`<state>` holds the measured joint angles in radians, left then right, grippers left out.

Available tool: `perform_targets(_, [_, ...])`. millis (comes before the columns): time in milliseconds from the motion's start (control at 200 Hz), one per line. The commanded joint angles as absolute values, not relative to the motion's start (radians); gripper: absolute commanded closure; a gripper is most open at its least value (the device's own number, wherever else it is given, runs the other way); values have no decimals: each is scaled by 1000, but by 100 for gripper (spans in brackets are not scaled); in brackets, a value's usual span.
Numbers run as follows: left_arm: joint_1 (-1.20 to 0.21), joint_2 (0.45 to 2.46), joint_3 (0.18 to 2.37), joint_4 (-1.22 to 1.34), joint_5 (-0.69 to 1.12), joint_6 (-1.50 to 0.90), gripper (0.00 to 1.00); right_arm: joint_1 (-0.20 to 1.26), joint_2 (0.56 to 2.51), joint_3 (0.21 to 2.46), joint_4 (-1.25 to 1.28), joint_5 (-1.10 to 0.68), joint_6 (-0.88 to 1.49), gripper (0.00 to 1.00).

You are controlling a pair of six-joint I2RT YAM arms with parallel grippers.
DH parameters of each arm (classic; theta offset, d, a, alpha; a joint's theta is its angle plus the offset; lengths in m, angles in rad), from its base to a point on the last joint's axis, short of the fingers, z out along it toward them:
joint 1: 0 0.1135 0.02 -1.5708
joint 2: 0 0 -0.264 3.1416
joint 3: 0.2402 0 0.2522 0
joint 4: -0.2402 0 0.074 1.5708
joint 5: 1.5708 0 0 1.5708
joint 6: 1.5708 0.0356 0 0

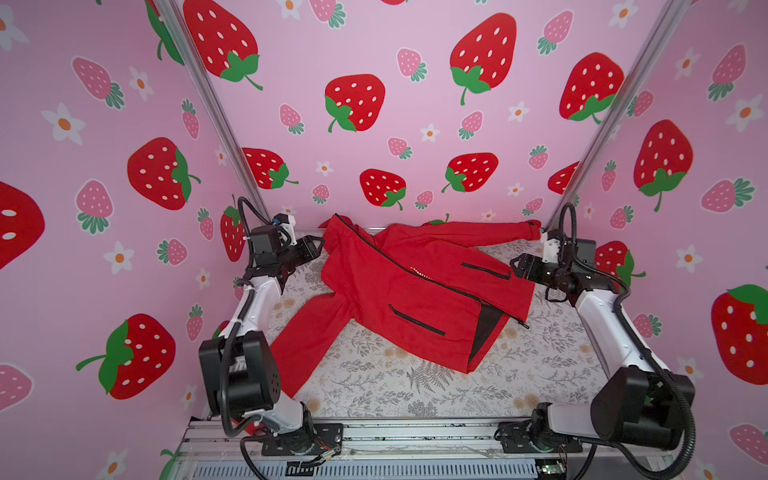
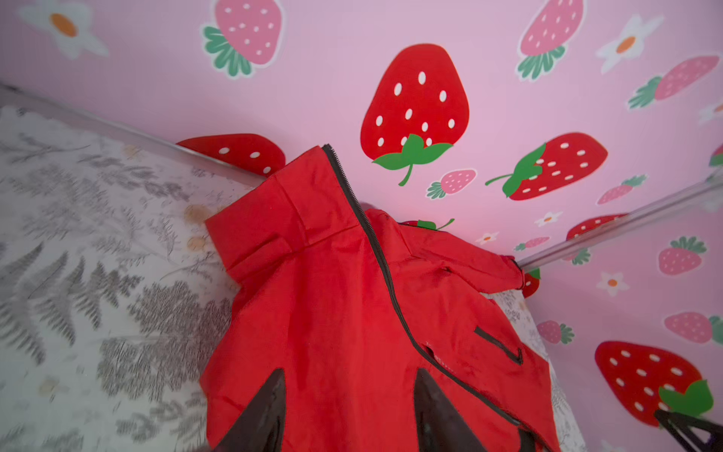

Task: Unzip the jacket
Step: Unzip the zipper on the jacket, then smooth out the jacket at the center of the board.

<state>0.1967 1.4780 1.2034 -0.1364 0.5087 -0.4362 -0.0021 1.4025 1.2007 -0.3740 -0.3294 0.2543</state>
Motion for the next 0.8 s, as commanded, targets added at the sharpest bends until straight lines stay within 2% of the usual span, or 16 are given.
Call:
perform_targets(0, [201,1389,1122,-488,385,-689,40,20,1520,1321,-400,-355,64,19])
perform_targets(100, [198,1258,893,-426,510,-925,28,30,1636,1456,-497,-379,-1,21])
perform_targets(205, [195,1198,759,-388,582,-1002,26,42,1705,1535,-546,-334,-62,21])
perform_targets(430, [168,1259,734,-384,541,-916,21,45,1785,1579,-499,-279,-169,21])
perform_targets(580, [81,1271,640,-261,562,-1109,17,45,1854,1663,-544,-265,-213,20])
perform_targets(655, [36,1224,577,-212,522,-1245,11,47,1876,1690,-569,-241,-212,21])
perform_targets(796, [-26,1111,496,-140,406,-1444,10,54,1873,1663,-554,-224,-197,21])
